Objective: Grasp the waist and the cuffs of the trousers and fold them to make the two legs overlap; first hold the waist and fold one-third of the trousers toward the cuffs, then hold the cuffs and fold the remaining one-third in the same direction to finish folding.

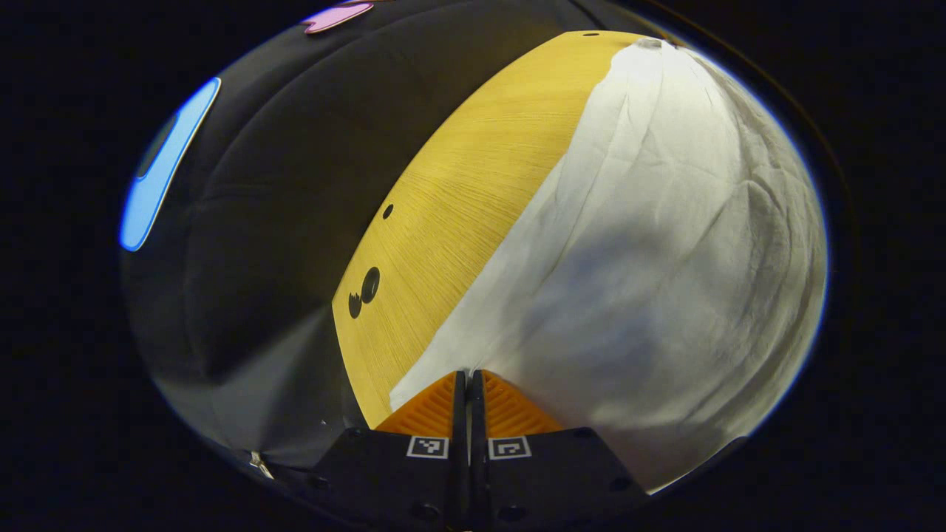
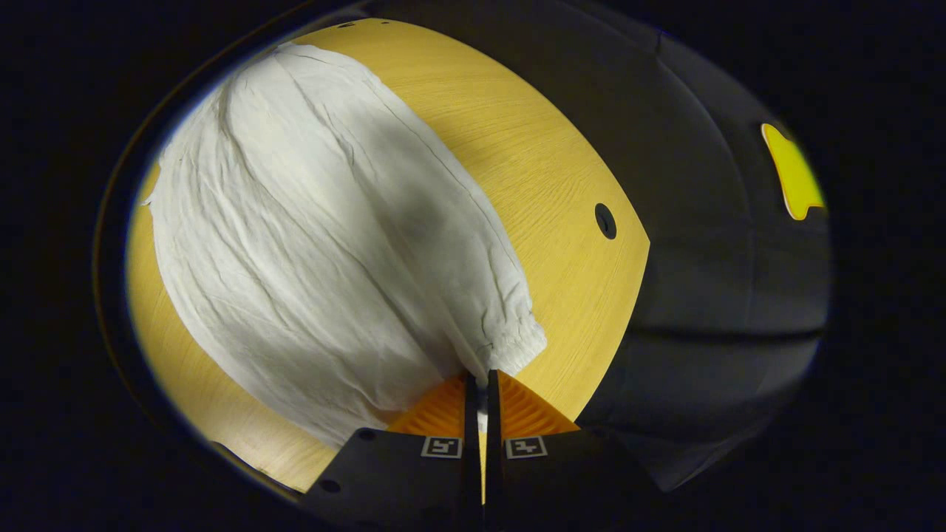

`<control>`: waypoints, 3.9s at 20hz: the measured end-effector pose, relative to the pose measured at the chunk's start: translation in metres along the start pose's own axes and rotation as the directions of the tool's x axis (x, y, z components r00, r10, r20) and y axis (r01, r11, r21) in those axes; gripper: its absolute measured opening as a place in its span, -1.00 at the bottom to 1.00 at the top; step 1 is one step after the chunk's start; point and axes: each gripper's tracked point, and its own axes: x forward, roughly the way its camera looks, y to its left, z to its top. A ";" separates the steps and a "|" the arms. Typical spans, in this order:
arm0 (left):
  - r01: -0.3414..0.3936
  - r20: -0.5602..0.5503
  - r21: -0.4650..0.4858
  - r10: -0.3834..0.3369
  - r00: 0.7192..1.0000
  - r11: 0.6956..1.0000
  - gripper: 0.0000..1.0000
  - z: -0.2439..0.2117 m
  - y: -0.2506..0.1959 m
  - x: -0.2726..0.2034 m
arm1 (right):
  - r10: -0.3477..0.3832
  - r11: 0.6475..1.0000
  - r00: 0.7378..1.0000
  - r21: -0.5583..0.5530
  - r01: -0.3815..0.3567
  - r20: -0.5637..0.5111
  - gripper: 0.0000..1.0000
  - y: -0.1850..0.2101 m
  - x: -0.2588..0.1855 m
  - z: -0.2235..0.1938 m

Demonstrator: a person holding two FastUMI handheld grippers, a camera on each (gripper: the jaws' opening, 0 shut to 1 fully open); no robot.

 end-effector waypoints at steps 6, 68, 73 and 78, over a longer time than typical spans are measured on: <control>0.008 -0.008 -0.004 -0.008 1.000 1.000 -0.89 -0.027 -0.022 -0.028 | 0.027 0.999 0.999 0.044 -0.027 0.021 -0.87 -0.002 0.001 -0.001; -0.063 0.114 -0.770 -0.235 0.965 -0.635 0.84 -0.116 -0.120 -0.183 | -0.017 -0.407 0.988 0.901 -0.148 0.155 -0.69 0.039 -0.059 -0.046; -0.227 -0.023 -0.773 -0.332 0.943 -0.592 0.62 -0.119 -0.115 -0.173 | -0.014 -0.419 0.985 0.894 -0.161 0.171 -0.69 0.040 -0.059 -0.046; -0.311 -0.104 -0.705 -0.342 0.934 -0.637 -0.22 -0.129 -0.111 -0.170 | -0.019 -0.416 0.984 0.894 -0.167 0.175 -0.69 0.041 -0.060 -0.045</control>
